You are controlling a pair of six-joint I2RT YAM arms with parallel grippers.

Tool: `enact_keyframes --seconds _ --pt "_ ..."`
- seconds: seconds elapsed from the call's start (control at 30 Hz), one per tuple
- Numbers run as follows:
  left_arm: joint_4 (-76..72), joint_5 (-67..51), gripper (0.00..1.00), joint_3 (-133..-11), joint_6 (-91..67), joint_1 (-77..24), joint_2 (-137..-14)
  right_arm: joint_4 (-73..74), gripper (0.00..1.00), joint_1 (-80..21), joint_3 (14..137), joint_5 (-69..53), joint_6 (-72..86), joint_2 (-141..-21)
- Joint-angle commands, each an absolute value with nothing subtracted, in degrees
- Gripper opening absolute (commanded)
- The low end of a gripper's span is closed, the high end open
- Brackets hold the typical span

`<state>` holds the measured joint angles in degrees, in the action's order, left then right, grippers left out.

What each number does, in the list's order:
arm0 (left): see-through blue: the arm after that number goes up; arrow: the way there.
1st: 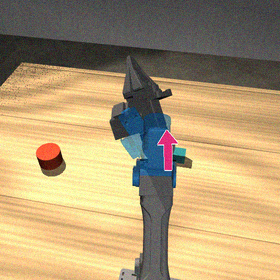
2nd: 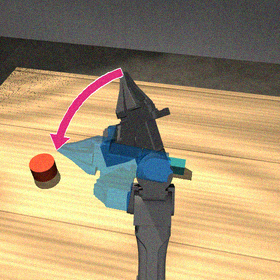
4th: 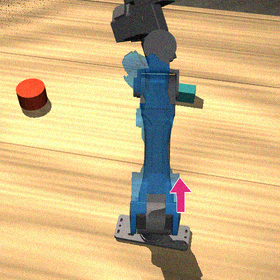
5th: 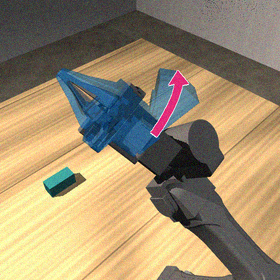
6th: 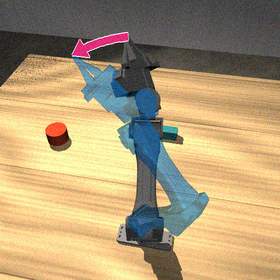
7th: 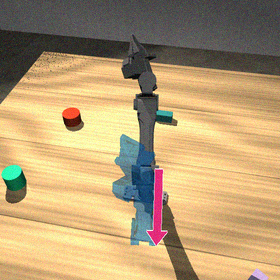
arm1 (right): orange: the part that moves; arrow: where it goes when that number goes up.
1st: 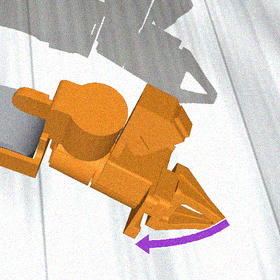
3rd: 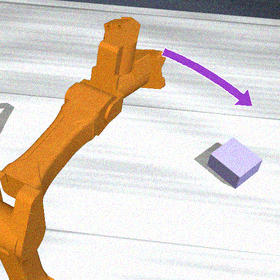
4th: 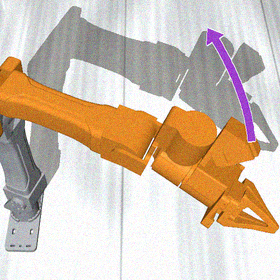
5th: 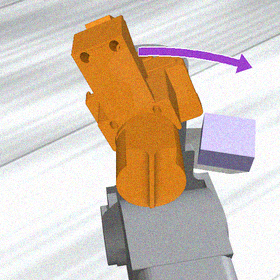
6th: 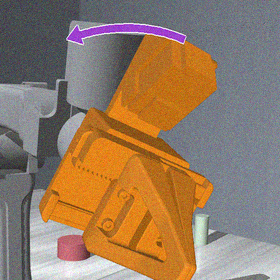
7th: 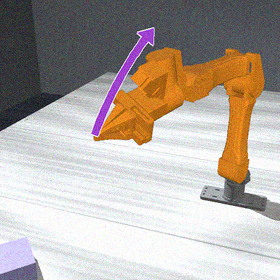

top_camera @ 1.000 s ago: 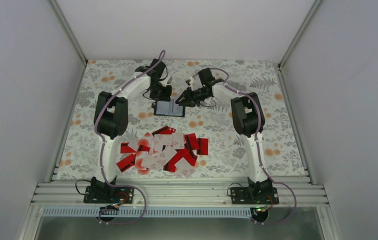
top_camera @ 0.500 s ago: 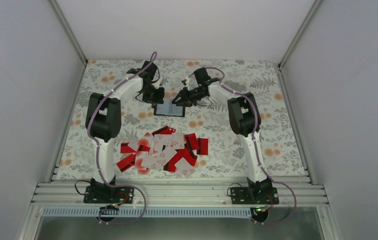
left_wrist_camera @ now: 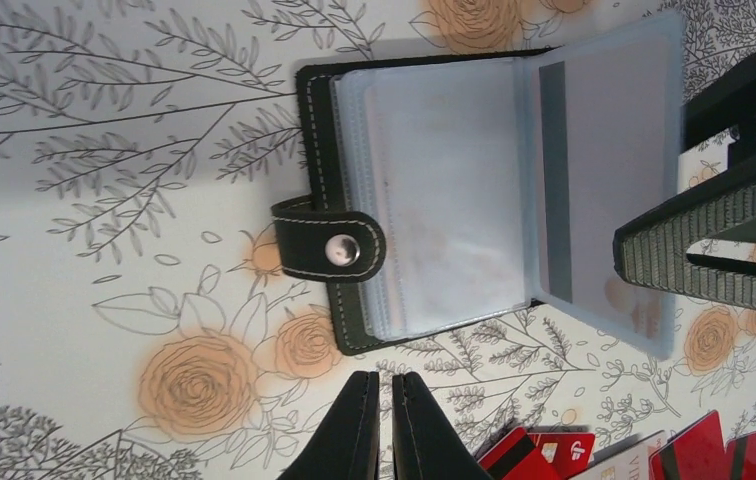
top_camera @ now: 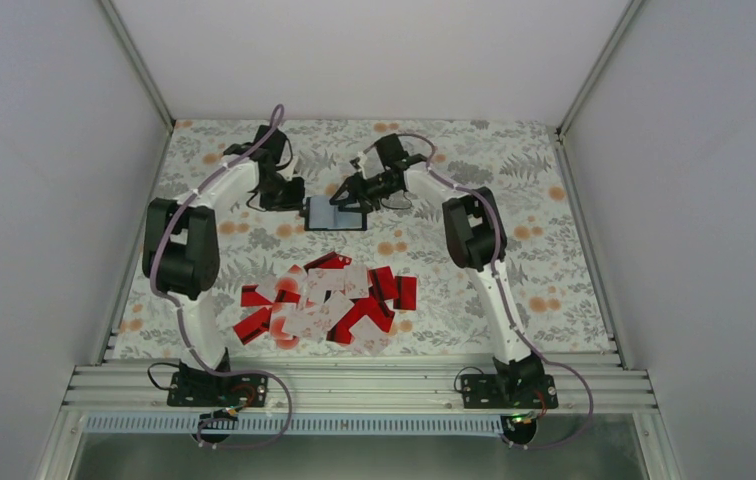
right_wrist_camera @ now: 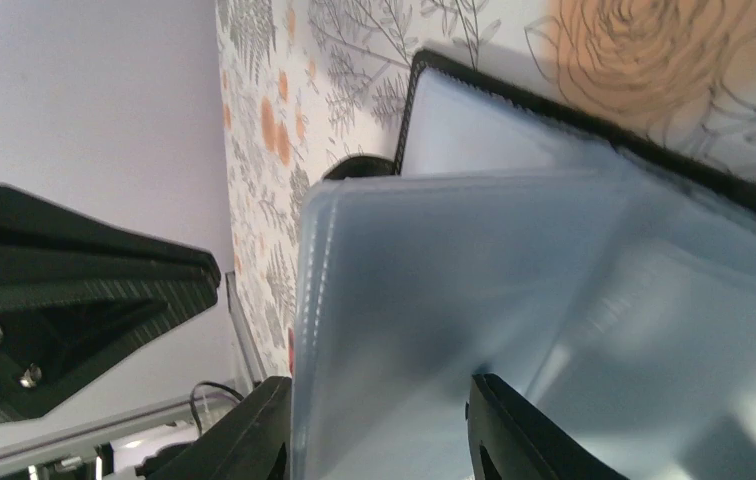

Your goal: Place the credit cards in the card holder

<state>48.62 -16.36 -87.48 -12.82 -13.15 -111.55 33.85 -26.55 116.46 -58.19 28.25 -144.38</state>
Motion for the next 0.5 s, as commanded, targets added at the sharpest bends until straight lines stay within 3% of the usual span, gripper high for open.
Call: enact_keyframes --seconds 0.0,0.13,0.47 --pt "47.37 -15.7 0.07 -85.74 -12.6 -12.2 -108.22 34.58 0.46 -27.63 120.84 -60.34 29.43 -146.86" --pt "47.23 -15.3 0.07 -83.9 -13.12 -11.87 -106.37 33.72 0.58 -28.0 122.74 -61.57 29.89 -147.49" --pt "46.65 -10.81 0.07 -79.7 -14.37 -11.6 -97.98 32.03 0.6 -29.55 124.74 -65.95 28.54 -146.95"
